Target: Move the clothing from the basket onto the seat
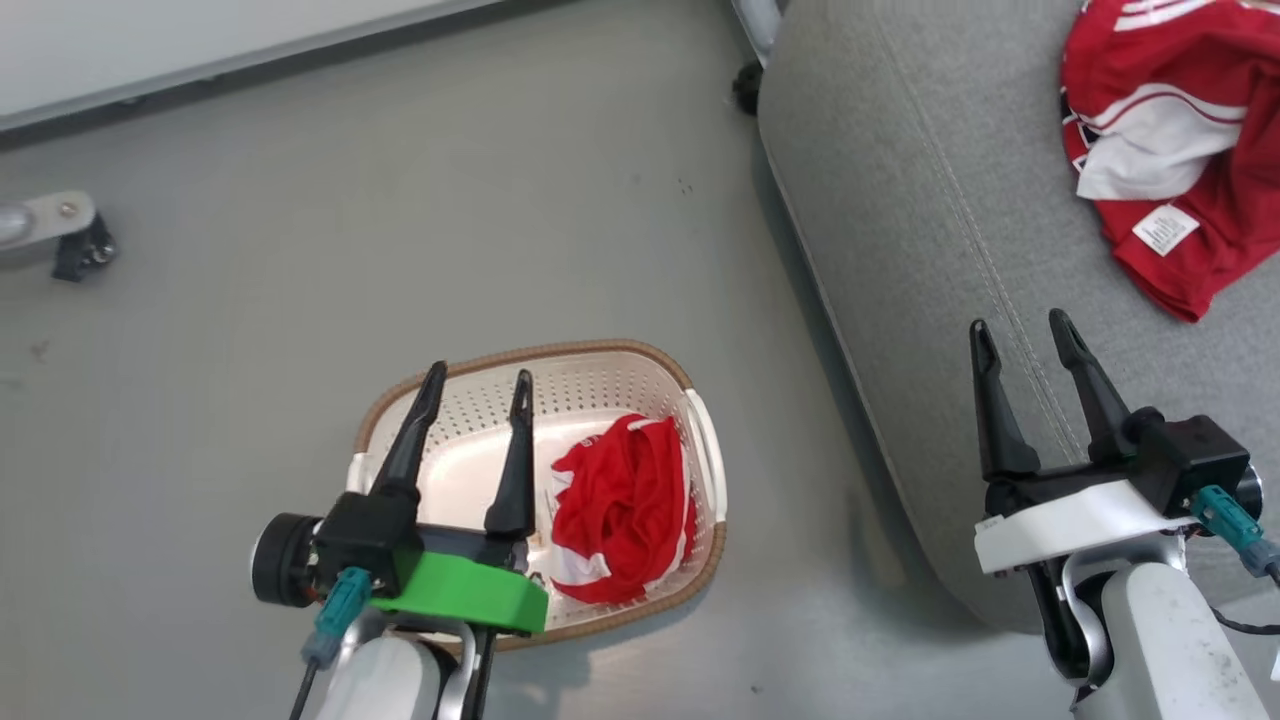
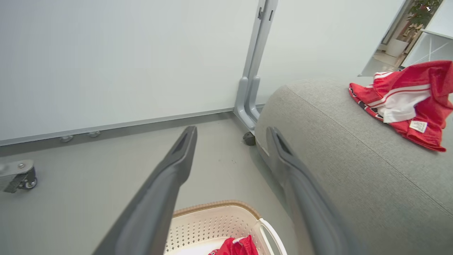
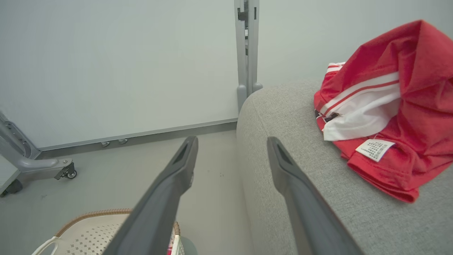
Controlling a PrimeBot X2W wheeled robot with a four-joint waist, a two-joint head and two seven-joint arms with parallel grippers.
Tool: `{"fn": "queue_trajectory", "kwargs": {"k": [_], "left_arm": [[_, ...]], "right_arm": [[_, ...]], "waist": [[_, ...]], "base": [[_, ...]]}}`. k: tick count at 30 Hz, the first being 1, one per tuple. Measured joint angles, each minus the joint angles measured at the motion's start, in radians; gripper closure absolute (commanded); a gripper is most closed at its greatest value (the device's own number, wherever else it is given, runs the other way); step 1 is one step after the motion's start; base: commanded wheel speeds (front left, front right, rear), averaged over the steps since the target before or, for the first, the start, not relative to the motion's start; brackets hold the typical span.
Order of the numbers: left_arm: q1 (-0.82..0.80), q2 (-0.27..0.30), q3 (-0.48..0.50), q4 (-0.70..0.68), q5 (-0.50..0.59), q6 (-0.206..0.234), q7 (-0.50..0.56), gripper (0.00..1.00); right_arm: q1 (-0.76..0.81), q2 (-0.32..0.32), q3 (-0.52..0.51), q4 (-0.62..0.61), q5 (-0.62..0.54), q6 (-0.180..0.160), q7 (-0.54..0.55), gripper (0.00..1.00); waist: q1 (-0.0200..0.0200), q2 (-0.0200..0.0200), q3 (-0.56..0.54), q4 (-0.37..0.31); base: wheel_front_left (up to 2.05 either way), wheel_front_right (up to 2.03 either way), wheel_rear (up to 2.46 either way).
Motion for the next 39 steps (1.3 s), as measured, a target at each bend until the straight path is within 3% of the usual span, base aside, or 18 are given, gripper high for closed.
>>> {"fn": "queue_trajectory", "kwargs": {"k": [7, 15, 22, 39], "left_arm": [[0.102, -0.016, 0.077, -0.033, 0.024, -0.023, 0.000, 0.00], [0.254, -0.017, 0.136, -0.109, -0.003, 0.017, 0.000, 0.00], [0.336, -0.017, 0.167, -0.144, 0.023, 0.006, 0.000, 0.00], [0.374, -0.017, 0.173, -0.135, 0.049, -0.006, 0.000, 0.00]], "right_arm": [[0.072, 0.006, 0.038, -0.040, -0.031, 0.000, 0.000, 0.00], [0.214, 0.008, 0.105, -0.072, -0.038, 0.000, 0.000, 0.00], [0.296, 0.007, 0.125, -0.091, -0.053, 0.000, 0.000, 0.00], [0.326, 0.008, 0.105, -0.098, -0.050, 0.000, 0.000, 0.00]], "waist": [[0.0000, 0.0000, -0.119, 0.074], [0.0000, 0.0000, -0.265, 0.115], [-0.0001, 0.0000, -0.357, 0.124], [-0.0001, 0.0000, -0.395, 0.108]], "base": [[0.00, 0.00, 0.00], [0.00, 0.00, 0.00], [0.00, 0.00, 0.00], [0.00, 0.00, 0.00]]}}
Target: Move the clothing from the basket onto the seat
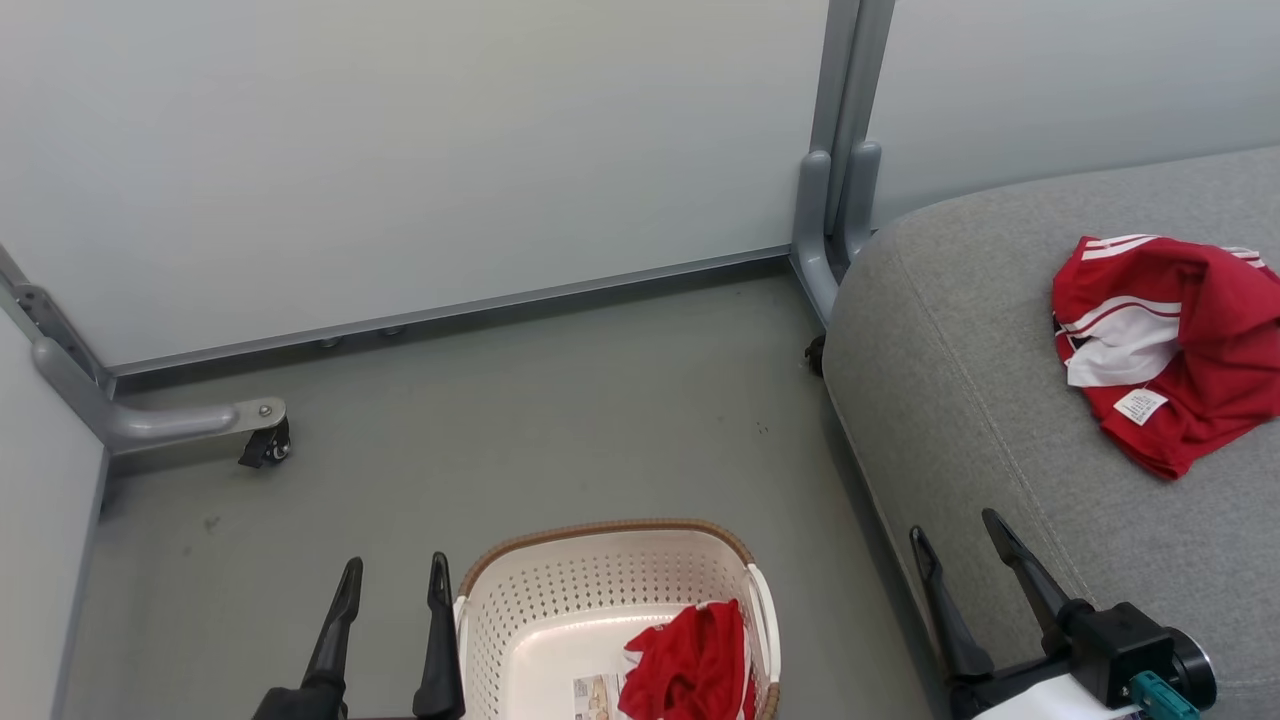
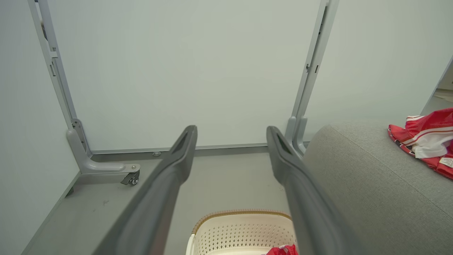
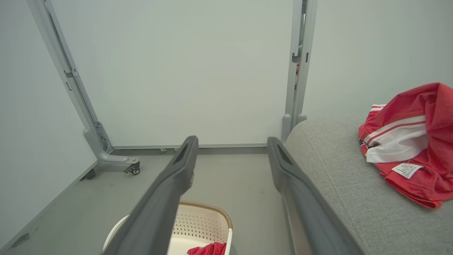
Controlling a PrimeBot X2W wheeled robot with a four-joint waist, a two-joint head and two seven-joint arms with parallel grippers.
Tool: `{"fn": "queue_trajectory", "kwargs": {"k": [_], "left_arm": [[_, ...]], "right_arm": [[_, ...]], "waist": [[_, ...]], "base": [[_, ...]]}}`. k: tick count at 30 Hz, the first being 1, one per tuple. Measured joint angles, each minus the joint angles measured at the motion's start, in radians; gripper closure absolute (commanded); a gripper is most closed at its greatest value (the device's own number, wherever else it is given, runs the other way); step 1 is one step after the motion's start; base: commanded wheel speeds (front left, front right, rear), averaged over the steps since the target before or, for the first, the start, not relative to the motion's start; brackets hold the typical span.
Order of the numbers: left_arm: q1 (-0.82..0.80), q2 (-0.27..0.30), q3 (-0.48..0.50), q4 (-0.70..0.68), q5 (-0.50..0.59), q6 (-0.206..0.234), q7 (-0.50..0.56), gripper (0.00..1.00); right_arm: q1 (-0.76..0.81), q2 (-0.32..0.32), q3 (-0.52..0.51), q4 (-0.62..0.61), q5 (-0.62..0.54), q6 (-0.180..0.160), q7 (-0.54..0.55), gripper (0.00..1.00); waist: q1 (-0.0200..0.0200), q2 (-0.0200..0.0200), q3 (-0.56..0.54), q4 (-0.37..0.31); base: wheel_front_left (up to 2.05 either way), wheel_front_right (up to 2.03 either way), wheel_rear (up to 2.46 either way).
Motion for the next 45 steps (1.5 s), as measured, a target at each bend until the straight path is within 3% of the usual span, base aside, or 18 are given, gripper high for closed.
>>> {"fn": "queue_trajectory", "kwargs": {"k": [16, 28, 36, 39, 45], "left_arm": [[-0.002, 0.000, -0.012, 0.008, 0.002, 0.000, 0.000, 0.00], [-0.058, 0.000, -0.039, 0.011, 0.010, -0.006, 0.000, 0.00], [-0.236, -0.001, -0.075, 0.065, 0.004, -0.068, 0.000, 0.00], [-0.328, -0.001, -0.099, 0.128, -0.031, -0.098, 0.000, 0.00], [-0.519, -0.002, -0.189, 0.317, 0.026, -0.159, 0.000, 0.00]], "right_arm": [[0.000, 0.000, -0.004, 0.002, 0.001, 0.000, 0.000, 0.00], [-0.041, 0.000, -0.012, -0.022, 0.001, 0.000, 0.000, 0.00], [-0.163, 0.000, -0.053, -0.049, -0.015, 0.000, 0.000, 0.00], [-0.222, -0.002, -0.076, -0.065, -0.017, 0.000, 0.000, 0.00], [-0.325, -0.003, -0.120, -0.085, -0.001, 0.000, 0.000, 0.00]], "waist": [[0.0000, 0.0000, 0.010, 0.005], [0.0000, 0.0000, 0.104, 0.005], [0.0000, 0.0000, 0.253, 0.005], [0.0000, 0.0000, 0.322, 0.007], [0.0001, 0.0000, 0.471, 0.007]], "base": [[0.00, 0.00, 0.00], [0.00, 0.00, 0.00], [0.00, 0.00, 0.00], [0.00, 0.00, 0.00], [0.00, 0.00, 0.00]]}}
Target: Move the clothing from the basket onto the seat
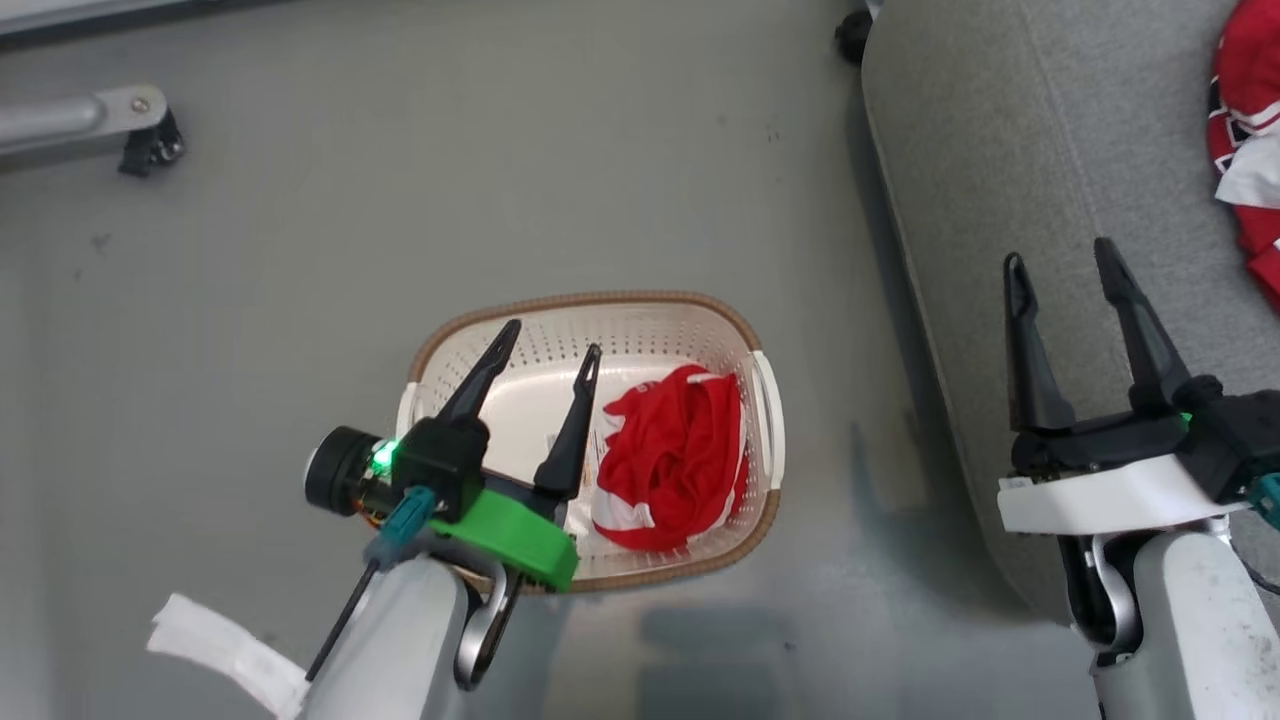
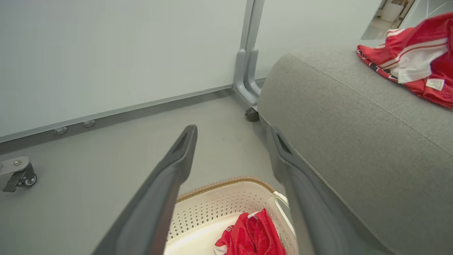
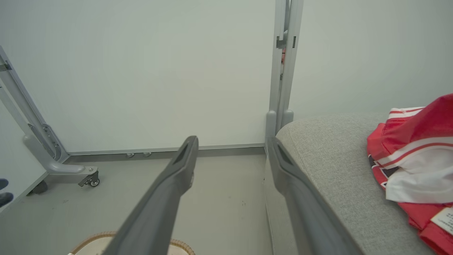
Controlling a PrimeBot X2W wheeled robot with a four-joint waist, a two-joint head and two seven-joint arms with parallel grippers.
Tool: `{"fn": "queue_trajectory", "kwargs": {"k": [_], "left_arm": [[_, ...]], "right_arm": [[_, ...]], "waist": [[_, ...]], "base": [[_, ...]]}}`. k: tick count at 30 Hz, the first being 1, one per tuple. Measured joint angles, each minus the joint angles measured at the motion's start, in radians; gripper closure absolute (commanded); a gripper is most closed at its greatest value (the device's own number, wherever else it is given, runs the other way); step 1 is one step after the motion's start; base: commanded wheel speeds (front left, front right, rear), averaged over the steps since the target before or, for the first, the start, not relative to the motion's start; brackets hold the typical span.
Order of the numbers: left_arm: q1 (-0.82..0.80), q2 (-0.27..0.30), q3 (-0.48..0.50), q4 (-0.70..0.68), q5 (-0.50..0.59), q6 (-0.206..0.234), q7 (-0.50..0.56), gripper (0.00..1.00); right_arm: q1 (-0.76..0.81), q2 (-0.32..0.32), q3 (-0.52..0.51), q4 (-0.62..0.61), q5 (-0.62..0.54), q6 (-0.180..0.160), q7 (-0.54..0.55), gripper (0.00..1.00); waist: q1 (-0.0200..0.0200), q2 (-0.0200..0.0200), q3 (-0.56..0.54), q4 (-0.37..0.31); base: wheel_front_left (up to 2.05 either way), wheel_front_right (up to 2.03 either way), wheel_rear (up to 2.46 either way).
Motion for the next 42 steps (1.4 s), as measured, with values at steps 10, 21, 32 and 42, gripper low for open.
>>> {"fn": "queue_trajectory", "kwargs": {"k": [10, 21, 32, 42], "left_arm": [[-0.308, -0.001, -0.140, 0.368, 0.046, -0.017, 0.000, 0.00], [-0.547, 0.006, -0.302, 0.672, 0.007, -0.018, 0.000, 0.00], [-0.680, 0.004, -0.446, 0.850, -0.055, -0.018, 0.000, 0.00], [-0.760, 0.003, -0.475, 0.937, -0.046, -0.004, 0.000, 0.00]], "right_arm": [[-0.102, -0.004, 0.019, -0.053, -0.003, 0.000, 0.000, 0.00], [-0.213, -0.016, 0.059, -0.157, -0.041, 0.000, 0.000, 0.00], [-0.257, -0.023, 0.137, -0.214, -0.111, 0.000, 0.000, 0.00], [-0.282, -0.017, 0.146, -0.253, -0.111, 0.000, 0.000, 0.00]], "waist": [[0.0001, 0.0000, 0.231, -0.009], [0.0002, 0.0000, 0.461, -0.046], [0.0001, 0.0000, 0.623, -0.099], [0.0001, 0.0000, 0.724, -0.127]], "base": [[0.00, 0.00, 0.00], [0.00, 0.00, 0.00], [0.00, 0.00, 0.00], [0.00, 0.00, 0.00]]}}
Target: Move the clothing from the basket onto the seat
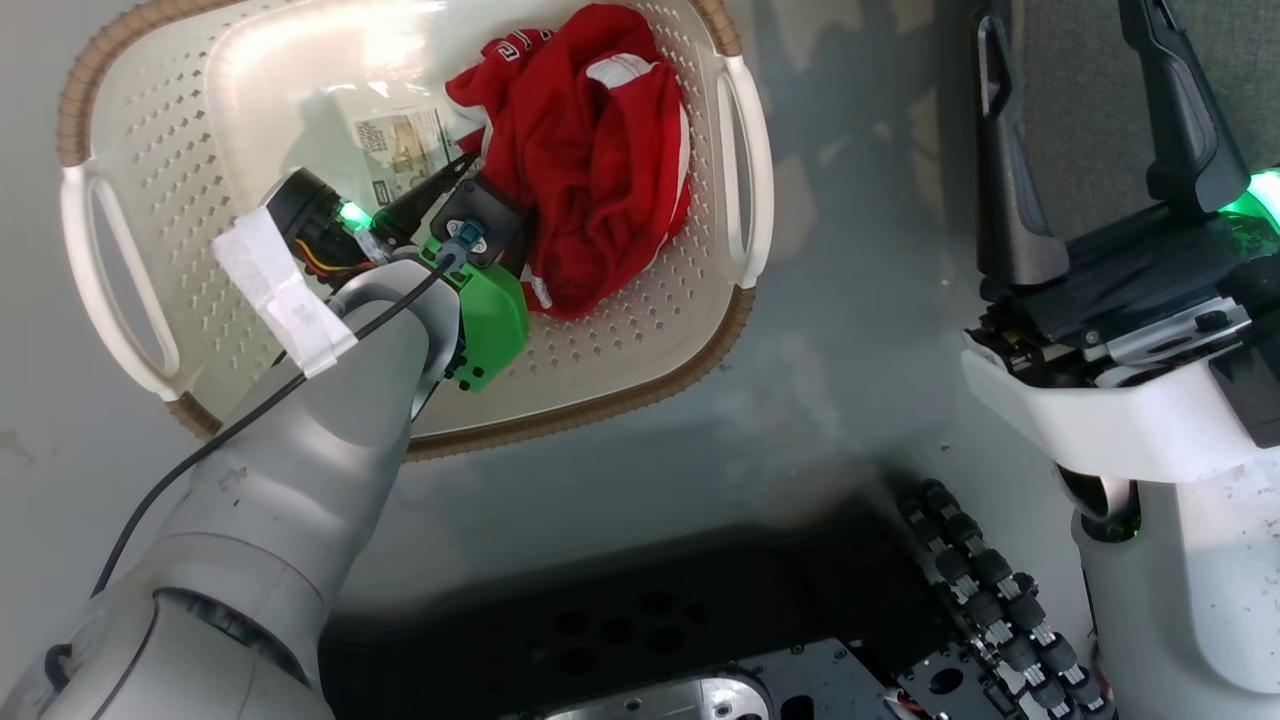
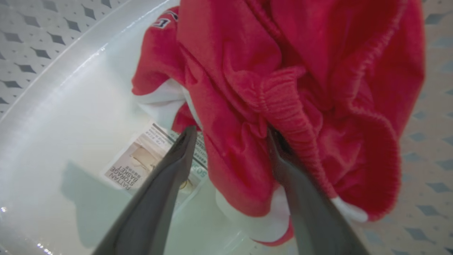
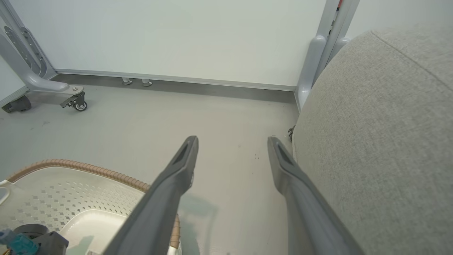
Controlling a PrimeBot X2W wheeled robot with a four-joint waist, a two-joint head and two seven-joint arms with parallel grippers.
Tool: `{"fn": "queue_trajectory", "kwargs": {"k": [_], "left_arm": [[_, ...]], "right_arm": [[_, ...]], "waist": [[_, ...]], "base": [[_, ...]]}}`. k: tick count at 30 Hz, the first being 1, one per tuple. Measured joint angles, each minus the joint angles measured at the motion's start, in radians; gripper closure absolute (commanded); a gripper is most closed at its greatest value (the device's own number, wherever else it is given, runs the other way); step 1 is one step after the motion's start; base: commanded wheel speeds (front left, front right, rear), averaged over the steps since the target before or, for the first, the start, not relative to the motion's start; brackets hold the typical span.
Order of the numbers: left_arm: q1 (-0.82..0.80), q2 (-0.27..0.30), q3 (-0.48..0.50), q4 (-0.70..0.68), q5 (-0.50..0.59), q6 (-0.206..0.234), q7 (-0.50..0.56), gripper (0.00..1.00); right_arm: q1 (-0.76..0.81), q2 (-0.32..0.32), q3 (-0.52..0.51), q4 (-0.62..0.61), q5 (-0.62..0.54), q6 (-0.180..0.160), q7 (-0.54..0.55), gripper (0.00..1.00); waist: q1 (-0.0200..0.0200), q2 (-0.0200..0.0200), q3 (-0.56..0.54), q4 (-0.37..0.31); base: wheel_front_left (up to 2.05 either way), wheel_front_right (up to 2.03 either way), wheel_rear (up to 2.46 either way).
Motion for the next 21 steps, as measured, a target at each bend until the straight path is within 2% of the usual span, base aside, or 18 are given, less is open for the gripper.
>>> {"fn": "queue_trajectory", "kwargs": {"k": [12, 13, 15, 16, 21], "left_arm": [[-0.004, -0.002, -0.021, 0.024, -0.036, 0.001, 0.009, 0.00], [-0.003, -0.002, -0.027, 0.025, -0.042, -0.001, 0.016, 0.08], [-0.002, -0.002, -0.041, 0.025, -0.050, -0.005, 0.021, 0.92], [-0.002, -0.002, -0.049, 0.025, -0.052, -0.007, 0.030, 1.00], [-0.005, -0.002, -0.073, 0.022, -0.070, -0.010, 0.034, 1.00]], "right_arm": [[0.018, -0.005, 0.016, -0.023, 0.008, 0.000, 0.000, 0.00], [0.022, -0.006, 0.016, -0.026, 0.008, 0.000, 0.000, 0.00], [0.026, -0.006, 0.016, -0.032, 0.008, 0.000, 0.000, 0.00], [0.028, -0.006, 0.016, -0.035, 0.008, 0.000, 0.000, 0.00], [0.035, -0.005, 0.014, -0.035, 0.009, 0.000, 0.000, 0.00]], "waist": [[0.0000, 0.0000, 0.008, -0.024], [0.0000, 0.0000, 0.008, -0.027], [-0.0001, 0.0000, 0.006, -0.032], [-0.0001, 0.0000, 0.006, -0.034], [-0.0001, 0.0000, 0.006, -0.036]], "base": [[0.00, 0.00, 0.00], [0.00, 0.00, 0.00], [0.00, 0.00, 0.00], [0.00, 0.00, 0.00], [0.00, 0.00, 0.00]]}}
